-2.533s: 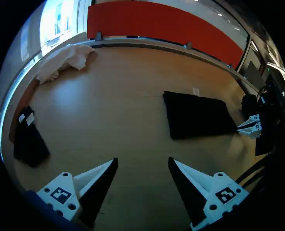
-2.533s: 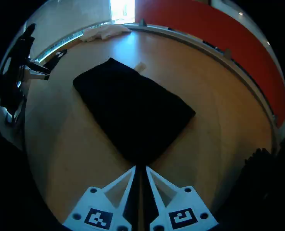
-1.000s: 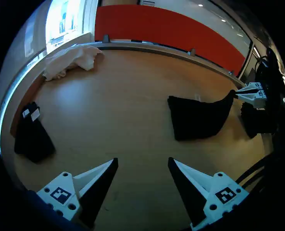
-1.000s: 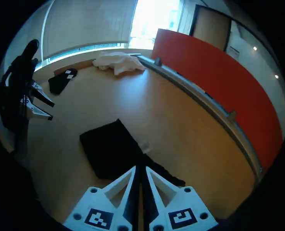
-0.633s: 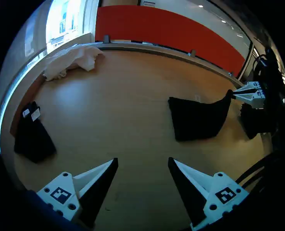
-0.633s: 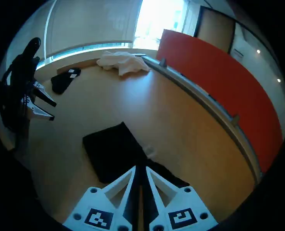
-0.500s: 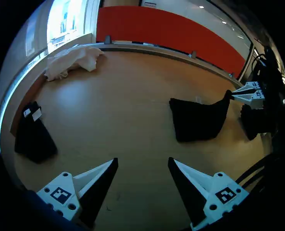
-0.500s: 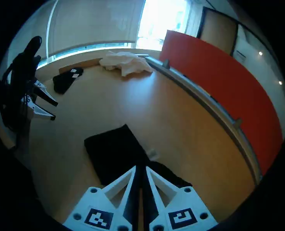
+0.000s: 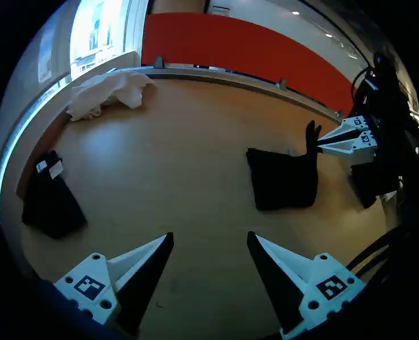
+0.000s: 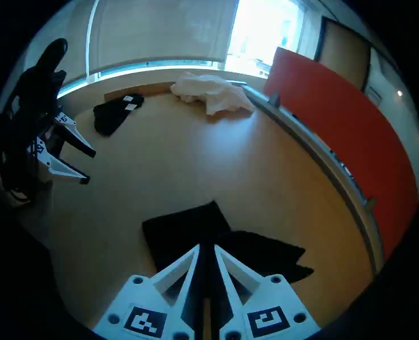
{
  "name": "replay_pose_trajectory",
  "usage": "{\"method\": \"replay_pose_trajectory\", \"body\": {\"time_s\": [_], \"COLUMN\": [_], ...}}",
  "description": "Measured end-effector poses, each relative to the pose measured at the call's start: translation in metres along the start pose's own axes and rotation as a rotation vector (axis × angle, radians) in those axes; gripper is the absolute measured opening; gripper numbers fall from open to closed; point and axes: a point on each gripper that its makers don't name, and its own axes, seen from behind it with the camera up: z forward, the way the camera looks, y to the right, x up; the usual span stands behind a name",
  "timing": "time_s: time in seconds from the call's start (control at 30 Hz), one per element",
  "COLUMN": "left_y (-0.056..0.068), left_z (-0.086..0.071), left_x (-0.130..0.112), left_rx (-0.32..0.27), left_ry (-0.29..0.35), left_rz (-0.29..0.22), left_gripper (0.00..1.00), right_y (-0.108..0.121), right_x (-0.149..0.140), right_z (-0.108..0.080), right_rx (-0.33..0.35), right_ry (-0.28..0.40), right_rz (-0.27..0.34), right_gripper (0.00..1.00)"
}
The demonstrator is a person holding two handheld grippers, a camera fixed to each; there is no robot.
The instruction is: Fold towel
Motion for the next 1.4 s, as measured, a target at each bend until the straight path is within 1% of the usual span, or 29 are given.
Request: {"method": "replay_pose_trajectory", "body": {"time_s": [0.17,0.3,0.4,0.5,0.63,0.73,0.8,0.83,1.0,1.03,1.1,1.2,1.4], "left_y": [0.003,0.002,0.000,-0.001,-0.002,-0.003,-0.004,-0.004,-0.005,-0.005,-0.005,-0.005,-0.005], "left_z": [-0.004,-0.005,-0.005,-0.004,-0.004,-0.003,-0.003,-0.003,-0.003,-0.003,-0.003,-0.002,-0.002], "left_x": [-0.002,-0.007,-0.009,-0.010,-0.009,-0.009,-0.009,-0.009,-0.009,-0.009,-0.009,-0.009,-0.009], "left_rx": [0.000,0.003,0.006,0.008,0.005,0.005,0.006,0.007,0.008,0.007,0.007,0.008,0.009], "left_ry": [0.004,0.002,0.000,0.002,0.003,0.002,0.000,0.000,0.000,0.000,0.000,-0.001,-0.002], "left_rz": [0.010,-0.001,-0.013,-0.020,-0.025,-0.024,-0.023,-0.022,-0.025,-0.026,-0.028,-0.028,-0.025], "left_gripper": [0.96,0.96,0.96,0.96,0.96,0.96,0.96,0.96,0.96,0.96,0.96,0.96,0.96], "right_y": [-0.027,-0.054,-0.067,-0.073,-0.073,-0.071,-0.070,-0.069,-0.067,-0.067,-0.066,-0.065,-0.063], "right_x": [0.004,-0.006,-0.019,-0.028,-0.030,-0.029,-0.028,-0.028,-0.027,-0.027,-0.027,-0.027,-0.030], "right_z": [0.024,0.048,0.063,0.070,0.072,0.071,0.071,0.071,0.070,0.070,0.069,0.068,0.063], "right_rx": [0.062,0.127,0.157,0.169,0.174,0.173,0.170,0.167,0.156,0.156,0.154,0.151,0.142], "right_ry": [-0.017,-0.051,-0.087,-0.108,-0.112,-0.109,-0.107,-0.107,-0.102,-0.101,-0.099,-0.098,-0.097], "right_rz": [-0.016,-0.020,-0.020,-0.015,0.004,0.014,0.017,0.017,0.014,0.014,0.014,0.017,0.030], "right_gripper": [0.03,0.03,0.03,0.03,0.04,0.07,0.12,0.17,0.55,0.60,0.63,0.66,0.66]}}
